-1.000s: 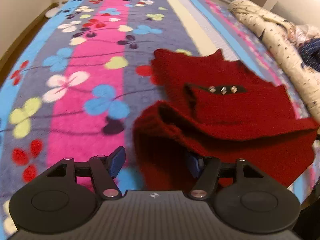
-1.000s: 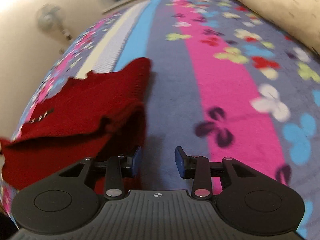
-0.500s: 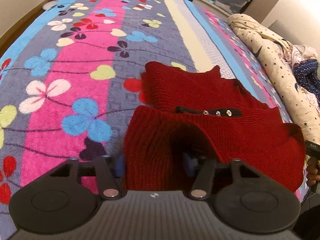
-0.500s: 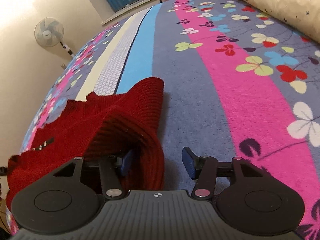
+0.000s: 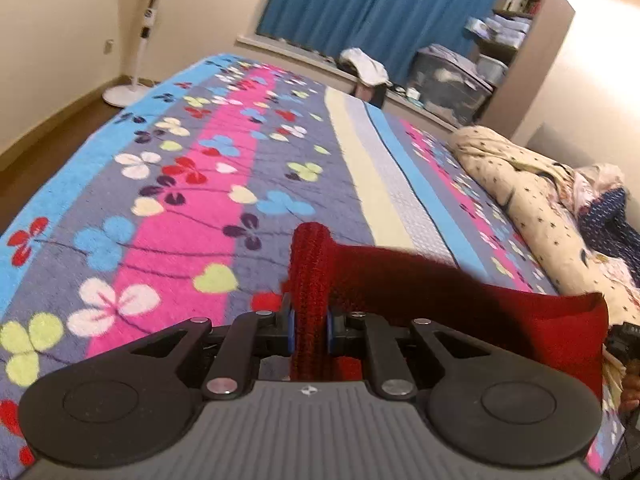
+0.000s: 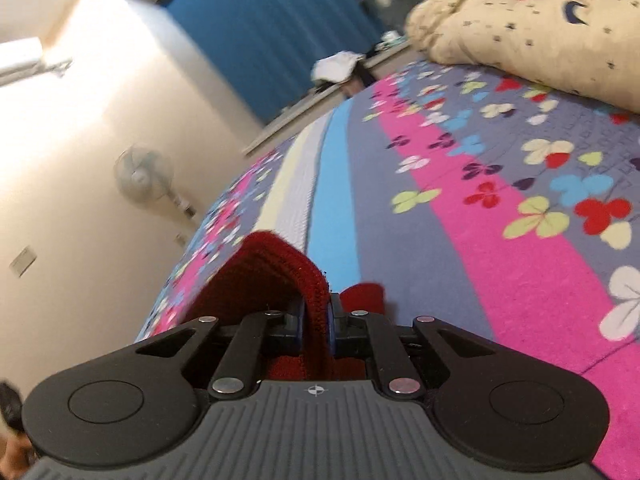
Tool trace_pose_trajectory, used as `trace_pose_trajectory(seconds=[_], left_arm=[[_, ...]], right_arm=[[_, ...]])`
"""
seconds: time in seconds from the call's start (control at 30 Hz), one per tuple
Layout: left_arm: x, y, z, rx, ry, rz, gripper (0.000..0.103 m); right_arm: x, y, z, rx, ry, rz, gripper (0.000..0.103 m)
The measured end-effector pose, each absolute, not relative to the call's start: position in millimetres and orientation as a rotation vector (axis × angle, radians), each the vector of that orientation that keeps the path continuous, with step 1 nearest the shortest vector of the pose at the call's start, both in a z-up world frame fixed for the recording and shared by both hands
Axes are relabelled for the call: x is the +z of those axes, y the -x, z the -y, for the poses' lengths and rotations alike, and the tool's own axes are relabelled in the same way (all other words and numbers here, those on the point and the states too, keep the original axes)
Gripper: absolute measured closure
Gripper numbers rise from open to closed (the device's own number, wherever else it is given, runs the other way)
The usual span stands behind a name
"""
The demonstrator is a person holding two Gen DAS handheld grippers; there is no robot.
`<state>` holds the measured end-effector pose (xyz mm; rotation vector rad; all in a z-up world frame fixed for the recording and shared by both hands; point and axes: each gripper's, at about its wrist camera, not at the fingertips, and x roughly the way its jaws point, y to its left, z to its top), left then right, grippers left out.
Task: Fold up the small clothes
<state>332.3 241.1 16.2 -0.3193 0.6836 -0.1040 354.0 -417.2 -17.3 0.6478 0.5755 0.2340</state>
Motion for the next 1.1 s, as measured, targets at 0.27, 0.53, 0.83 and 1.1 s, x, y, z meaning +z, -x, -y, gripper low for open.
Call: trace_pose_trajectory(seconds=[0.27, 0.53, 0.83, 1.1], left_arm=[[18.4, -342.2, -241.1, -0.062, 0.294, -0.597, 0.089], [6.5, -368.4, -238.9, -0.035, 0.279, -0.556, 0.089], [-15.6, -393.5, -239.2, -0.021, 0.27, -0.579, 0.089], [-25.7, -403.1, -238.4, -0.006, 0.263, -0.597, 0.089]], right_arm=[[-16.6, -374.6, 402.5, 0.176, -0.63, -0.545, 0.092], [-11.0, -387.8, 388.2, 0.11, -0.526, -0.477, 0.093], [-18.9, -400.1, 381.2, 0.073, -0.483, -0.495, 0.092], [-29.0, -408.3, 378.2, 0.04, -0.469, -0.548, 0.092]])
